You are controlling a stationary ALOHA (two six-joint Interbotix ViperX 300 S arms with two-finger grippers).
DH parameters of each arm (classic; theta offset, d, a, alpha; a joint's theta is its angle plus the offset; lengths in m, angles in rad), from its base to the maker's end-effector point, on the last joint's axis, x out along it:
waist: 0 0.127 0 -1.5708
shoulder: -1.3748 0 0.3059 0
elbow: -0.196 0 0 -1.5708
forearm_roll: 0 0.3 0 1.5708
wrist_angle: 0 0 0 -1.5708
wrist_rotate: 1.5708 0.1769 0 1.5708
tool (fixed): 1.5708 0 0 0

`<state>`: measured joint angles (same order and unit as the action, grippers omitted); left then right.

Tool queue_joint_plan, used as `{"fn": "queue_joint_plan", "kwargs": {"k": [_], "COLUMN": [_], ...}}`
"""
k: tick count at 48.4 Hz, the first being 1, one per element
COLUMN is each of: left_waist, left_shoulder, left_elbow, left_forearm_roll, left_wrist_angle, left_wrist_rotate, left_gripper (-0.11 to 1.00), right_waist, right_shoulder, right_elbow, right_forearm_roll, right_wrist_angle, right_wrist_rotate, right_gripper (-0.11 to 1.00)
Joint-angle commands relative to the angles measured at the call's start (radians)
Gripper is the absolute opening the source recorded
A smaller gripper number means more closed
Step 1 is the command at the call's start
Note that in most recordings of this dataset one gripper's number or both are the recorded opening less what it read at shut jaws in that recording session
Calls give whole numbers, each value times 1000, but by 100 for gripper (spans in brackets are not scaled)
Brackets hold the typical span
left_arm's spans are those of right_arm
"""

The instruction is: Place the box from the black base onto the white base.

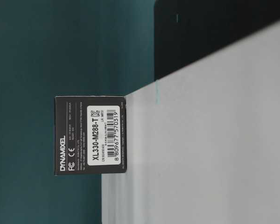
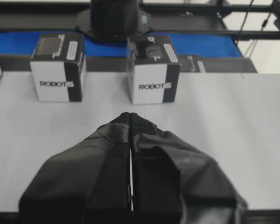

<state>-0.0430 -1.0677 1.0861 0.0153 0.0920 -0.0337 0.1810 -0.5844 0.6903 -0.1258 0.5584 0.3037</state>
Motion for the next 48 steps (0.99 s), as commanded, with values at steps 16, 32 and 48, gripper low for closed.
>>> {"fn": "queue_joint_plan", "kwargs": {"k": [16, 32, 48], "left_waist": [2, -6, -9], "left_shoulder": [-6, -9, -12], "left_elbow": [-28, -28, -29], "left_forearm_roll": [2, 2, 2], "left_wrist_angle": [29, 29, 29], "left_wrist_rotate": [-2, -2, -3], "left_gripper": [-4, -4, -4], "right_waist": [-6, -31, -54], "right_shoulder": [-207, -351, -446], "right_elbow": [170, 299, 359], "right_forearm_roll": [-3, -5, -3], "right_wrist_angle": [-72, -84, -109], "right_wrist_rotate": [-2, 2, 2], "right_gripper": [99, 99, 99]}}
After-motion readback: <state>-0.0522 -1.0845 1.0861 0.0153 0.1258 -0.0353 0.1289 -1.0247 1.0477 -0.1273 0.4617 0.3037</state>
